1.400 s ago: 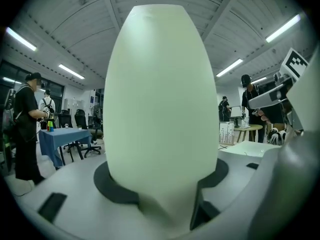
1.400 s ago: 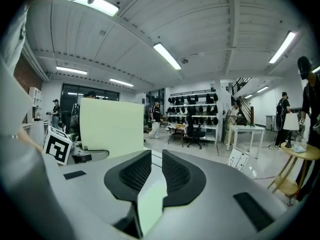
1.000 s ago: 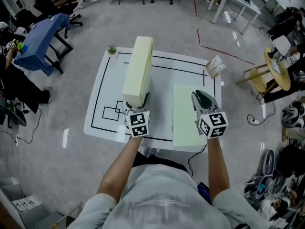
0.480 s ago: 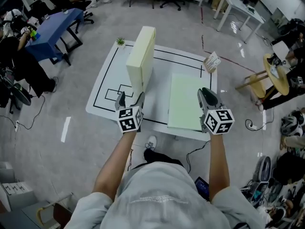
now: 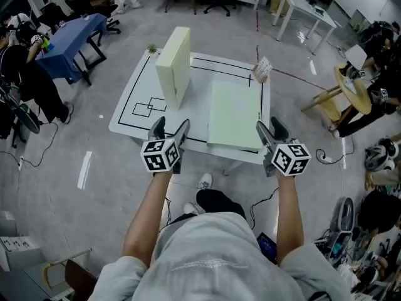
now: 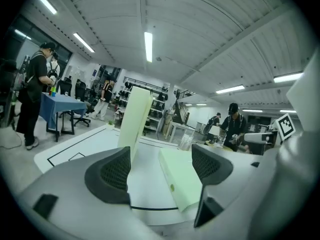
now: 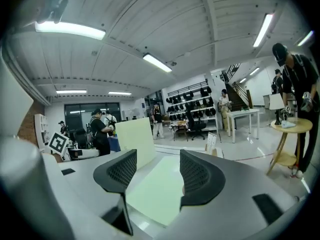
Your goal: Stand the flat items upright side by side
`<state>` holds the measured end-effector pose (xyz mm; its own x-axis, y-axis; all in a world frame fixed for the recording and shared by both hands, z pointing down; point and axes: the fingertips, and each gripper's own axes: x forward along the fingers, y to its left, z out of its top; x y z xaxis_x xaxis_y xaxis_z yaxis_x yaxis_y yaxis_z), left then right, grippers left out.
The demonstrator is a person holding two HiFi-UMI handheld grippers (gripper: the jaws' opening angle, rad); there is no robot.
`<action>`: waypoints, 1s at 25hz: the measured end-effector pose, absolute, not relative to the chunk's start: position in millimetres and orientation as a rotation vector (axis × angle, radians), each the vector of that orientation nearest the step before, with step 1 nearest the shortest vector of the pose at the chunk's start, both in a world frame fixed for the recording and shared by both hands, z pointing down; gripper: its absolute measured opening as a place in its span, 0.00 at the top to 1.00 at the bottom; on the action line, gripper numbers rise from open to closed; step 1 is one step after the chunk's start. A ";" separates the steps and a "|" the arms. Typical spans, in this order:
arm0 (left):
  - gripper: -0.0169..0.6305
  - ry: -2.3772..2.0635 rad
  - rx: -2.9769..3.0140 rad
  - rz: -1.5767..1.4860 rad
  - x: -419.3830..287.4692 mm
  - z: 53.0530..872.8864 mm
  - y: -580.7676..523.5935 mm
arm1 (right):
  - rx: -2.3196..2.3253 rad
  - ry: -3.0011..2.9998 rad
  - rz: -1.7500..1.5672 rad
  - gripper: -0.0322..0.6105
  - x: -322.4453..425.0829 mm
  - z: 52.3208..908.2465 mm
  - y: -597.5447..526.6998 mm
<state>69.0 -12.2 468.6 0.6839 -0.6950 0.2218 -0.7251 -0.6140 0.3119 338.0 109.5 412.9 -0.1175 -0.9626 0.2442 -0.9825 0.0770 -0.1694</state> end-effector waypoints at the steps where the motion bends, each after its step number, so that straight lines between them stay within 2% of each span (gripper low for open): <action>1: 0.39 -1.072 2.525 0.107 75.1 467.7 -6.3 | 2.038 -2.269 0.483 0.50 339.8 415.9 114.1; 3: 0.39 -1.006 2.529 0.119 87.6 470.7 1.9 | 2.036 -2.303 0.558 0.45 344.3 423.5 120.3; 8: 0.39 -0.828 2.507 0.209 130.0 494.7 7.9 | 2.036 -2.356 0.769 0.40 368.5 451.6 119.0; 15: 0.38 -0.679 2.396 0.346 196.1 550.6 -8.4 | 1.930 -2.386 1.050 0.37 409.4 505.1 84.4; 25: 0.36 -0.649 2.216 0.442 238.2 616.4 -54.5 | 1.810 -2.304 1.388 0.35 440.7 594.3 23.4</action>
<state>238.2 -54.5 616.4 0.8101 -0.3094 0.4980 -0.5767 -0.5738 0.5815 440.7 23.4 594.3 -0.3730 -0.8345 0.4055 -0.7484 0.0123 -0.6631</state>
